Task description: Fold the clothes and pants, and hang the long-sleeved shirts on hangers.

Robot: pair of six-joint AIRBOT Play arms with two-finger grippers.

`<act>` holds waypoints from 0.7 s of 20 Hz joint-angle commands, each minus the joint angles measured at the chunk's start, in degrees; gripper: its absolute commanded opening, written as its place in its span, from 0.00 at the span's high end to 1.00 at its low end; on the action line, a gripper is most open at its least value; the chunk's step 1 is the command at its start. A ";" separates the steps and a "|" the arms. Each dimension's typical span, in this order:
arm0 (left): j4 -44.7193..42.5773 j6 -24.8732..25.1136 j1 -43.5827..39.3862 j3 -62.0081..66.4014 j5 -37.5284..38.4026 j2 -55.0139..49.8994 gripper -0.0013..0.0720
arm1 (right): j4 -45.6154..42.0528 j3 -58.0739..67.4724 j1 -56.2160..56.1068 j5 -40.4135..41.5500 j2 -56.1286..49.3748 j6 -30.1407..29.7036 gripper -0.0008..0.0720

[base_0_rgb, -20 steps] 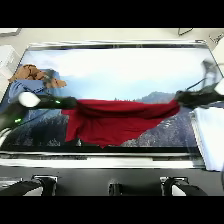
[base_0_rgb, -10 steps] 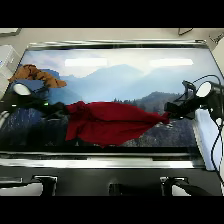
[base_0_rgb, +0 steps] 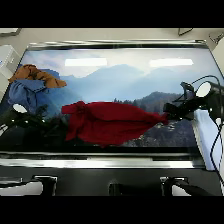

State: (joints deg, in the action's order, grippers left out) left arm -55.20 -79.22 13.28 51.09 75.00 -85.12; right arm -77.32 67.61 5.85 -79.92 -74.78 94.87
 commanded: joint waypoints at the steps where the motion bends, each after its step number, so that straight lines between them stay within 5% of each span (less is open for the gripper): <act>1: 3.65 1.88 -3.76 -2.97 -4.52 -1.16 0.02 | 0.42 -0.02 0.02 -0.35 -0.02 0.02 0.94; 2: 4.09 1.68 -5.05 -2.97 -5.49 -1.16 0.03 | 0.68 -0.02 0.02 -0.79 -0.02 0.02 0.94; 5: 5.22 -1.38 -8.66 -2.95 -8.94 -1.16 0.43 | 2.29 -0.02 0.02 -1.99 -0.02 0.00 0.94; 6: 6.25 -1.25 -9.25 -2.71 -8.79 -1.11 0.77 | 2.93 -0.02 0.02 -2.29 0.02 -0.44 0.94; 7: 7.58 0.87 -9.44 -1.73 -7.48 -0.81 0.95 | 3.48 0.15 0.02 -2.27 0.17 -1.90 0.94; 11: 9.16 4.55 -9.27 12.74 -6.10 9.46 0.95 | 2.56 9.25 0.02 0.79 3.87 -4.70 0.94; 14: 9.18 4.24 -7.15 36.94 -9.38 18.91 0.95 | -2.89 26.34 0.02 14.95 9.62 -4.52 0.94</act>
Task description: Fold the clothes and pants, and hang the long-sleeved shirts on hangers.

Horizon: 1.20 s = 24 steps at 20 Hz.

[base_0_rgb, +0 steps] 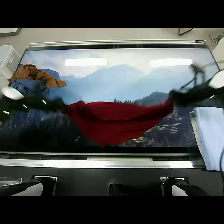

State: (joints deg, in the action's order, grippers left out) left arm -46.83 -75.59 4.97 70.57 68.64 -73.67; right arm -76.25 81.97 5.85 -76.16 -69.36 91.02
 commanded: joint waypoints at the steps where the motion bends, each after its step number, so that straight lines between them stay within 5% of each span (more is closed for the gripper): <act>1: 0.79 -0.52 1.90 26.36 -6.88 9.40 0.95 | -6.16 17.99 0.02 18.10 6.36 -0.59 0.94; 5: -1.60 -2.40 2.86 52.24 -21.16 14.40 0.95 | -11.72 33.27 0.02 35.65 13.62 -0.61 0.94; 10: -1.66 -4.15 2.86 45.42 -22.64 22.86 0.95 | -13.27 34.10 0.02 40.87 19.47 1.01 0.94; 15: -1.79 -5.90 2.84 42.42 -19.98 20.09 0.95 | -14.10 34.07 0.02 42.64 15.17 2.25 0.94; 20: -7.98 -5.88 2.80 42.40 0.20 8.37 0.95 | -14.53 34.07 0.02 38.71 0.00 6.84 0.94; 24: -8.48 -5.88 2.27 42.25 21.99 -7.80 0.95 | -8.94 34.05 0.02 31.71 -17.86 31.87 0.94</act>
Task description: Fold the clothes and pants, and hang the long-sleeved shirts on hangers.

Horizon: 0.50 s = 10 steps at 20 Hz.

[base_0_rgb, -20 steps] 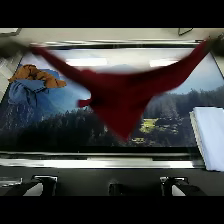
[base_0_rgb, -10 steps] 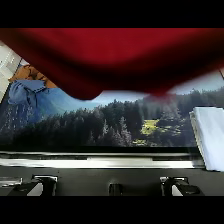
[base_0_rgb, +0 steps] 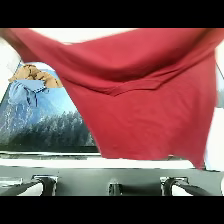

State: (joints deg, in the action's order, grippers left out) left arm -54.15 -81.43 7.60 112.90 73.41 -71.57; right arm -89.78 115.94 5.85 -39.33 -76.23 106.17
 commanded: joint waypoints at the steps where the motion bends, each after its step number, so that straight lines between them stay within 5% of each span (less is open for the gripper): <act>1: -1.16 -0.02 -0.92 -0.09 22.23 -13.92 0.95 | 8.20 0.11 0.02 -7.76 -14.34 20.55 0.94; 3: -0.59 -0.09 -1.73 -0.09 30.18 -21.66 0.95 | 16.11 0.09 0.02 -13.73 -19.87 21.35 0.94; 6: 0.42 -0.17 -3.26 -0.07 30.38 -28.55 0.95 | 20.22 0.09 0.02 -25.49 -24.41 14.49 0.93; 7: 0.42 -0.24 -3.67 -0.07 29.27 -29.94 0.95 | 19.98 0.09 0.07 -29.62 -24.98 10.54 0.85; 9: 0.35 -0.24 -4.00 -0.07 27.06 -31.17 0.95 | 18.03 0.09 0.48 -37.77 -25.46 4.22 0.24; 10: 0.35 -0.24 -4.00 -0.07 26.01 -31.15 0.95 | 17.94 0.09 1.25 -42.25 -25.51 0.24 0.22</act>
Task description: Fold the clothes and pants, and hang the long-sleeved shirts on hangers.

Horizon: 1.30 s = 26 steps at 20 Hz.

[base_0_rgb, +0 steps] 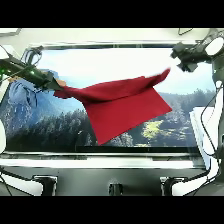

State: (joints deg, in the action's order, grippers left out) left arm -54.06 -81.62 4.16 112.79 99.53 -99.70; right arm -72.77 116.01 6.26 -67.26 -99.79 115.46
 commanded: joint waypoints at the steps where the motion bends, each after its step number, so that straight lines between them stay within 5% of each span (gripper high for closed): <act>1: 0.26 -0.02 -0.55 0.04 -0.83 -2.97 0.95 | 0.92 0.02 1.57 -19.19 -1.95 -13.05 0.22; 6: 0.26 0.15 -0.57 0.04 -1.11 -2.97 0.95 | 3.19 -11.52 0.33 -38.88 -0.76 -19.63 0.20; 13: 0.26 0.63 -0.57 0.04 -0.37 -2.97 0.95 | 26.21 -52.83 -15.56 -9.75 6.69 -22.38 0.13; 26: 0.26 2.16 -0.55 0.04 -0.39 -2.97 0.95 | 38.29 -56.85 -40.26 16.65 6.49 -17.14 0.06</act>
State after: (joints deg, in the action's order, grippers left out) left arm -53.78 -79.83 3.60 112.81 99.09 -102.63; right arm -37.32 59.40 -29.41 -58.13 -93.17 96.25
